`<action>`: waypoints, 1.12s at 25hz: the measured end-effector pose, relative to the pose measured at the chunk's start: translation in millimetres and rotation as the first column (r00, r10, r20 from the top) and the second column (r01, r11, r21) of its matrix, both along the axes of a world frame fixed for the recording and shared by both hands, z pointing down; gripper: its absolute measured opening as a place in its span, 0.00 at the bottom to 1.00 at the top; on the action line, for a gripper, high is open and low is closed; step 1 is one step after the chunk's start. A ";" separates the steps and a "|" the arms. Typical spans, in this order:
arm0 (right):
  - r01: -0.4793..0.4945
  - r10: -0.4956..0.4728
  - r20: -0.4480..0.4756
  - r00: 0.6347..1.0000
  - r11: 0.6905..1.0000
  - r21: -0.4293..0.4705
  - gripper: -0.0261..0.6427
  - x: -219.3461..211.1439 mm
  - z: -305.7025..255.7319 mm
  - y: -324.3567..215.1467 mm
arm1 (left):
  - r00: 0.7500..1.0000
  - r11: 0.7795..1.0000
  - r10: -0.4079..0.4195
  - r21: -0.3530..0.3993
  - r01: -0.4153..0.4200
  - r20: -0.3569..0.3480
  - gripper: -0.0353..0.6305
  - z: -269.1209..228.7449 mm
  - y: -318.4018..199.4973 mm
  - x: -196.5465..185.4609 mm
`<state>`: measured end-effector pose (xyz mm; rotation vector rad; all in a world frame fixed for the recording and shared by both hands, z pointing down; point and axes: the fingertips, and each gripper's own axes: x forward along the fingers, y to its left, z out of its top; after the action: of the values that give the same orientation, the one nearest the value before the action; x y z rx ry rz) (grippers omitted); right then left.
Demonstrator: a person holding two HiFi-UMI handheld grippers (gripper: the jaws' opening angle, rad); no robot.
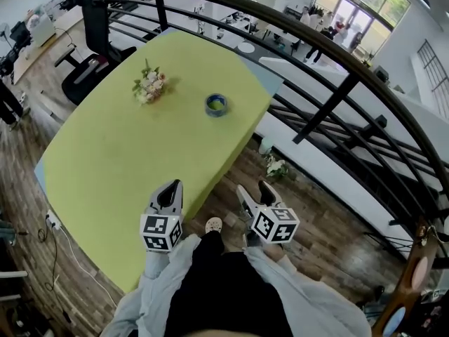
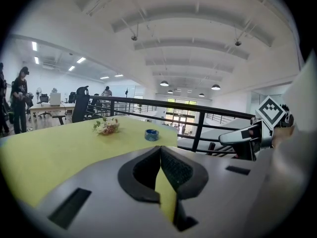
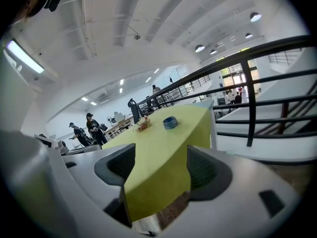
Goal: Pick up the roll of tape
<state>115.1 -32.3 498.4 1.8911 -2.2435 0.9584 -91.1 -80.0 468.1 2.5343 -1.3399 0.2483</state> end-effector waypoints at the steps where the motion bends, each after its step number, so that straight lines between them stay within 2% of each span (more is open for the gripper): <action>1: 0.001 -0.001 0.000 1.000 1.000 0.002 0.53 0.0 0.1 -7.1 | 1.000 1.000 -0.001 0.001 0.001 0.000 0.08 0.2 -6.8 -0.2; 9: 0.002 -0.002 0.007 1.000 1.000 0.031 0.53 -3.6 -2.7 -56.7 | 1.000 1.000 0.022 0.016 -0.022 0.009 0.08 -1.5 -48.0 1.7; 17: 0.011 -0.011 -0.002 1.000 1.000 0.018 0.53 -6.2 0.0 -69.4 | 0.999 0.999 0.042 -0.026 -0.041 0.016 0.08 14.3 -56.1 -1.2; 28: 0.072 -0.072 -0.005 0.997 0.997 0.009 0.53 -3.5 -4.0 -118.6 | 1.000 0.999 -0.005 -0.048 0.005 -0.001 0.08 18.5 -87.6 2.1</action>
<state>111.6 -150.9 494.4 1.8003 -2.3003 0.9337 -89.1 -167.6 486.6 2.4908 -1.3228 0.2745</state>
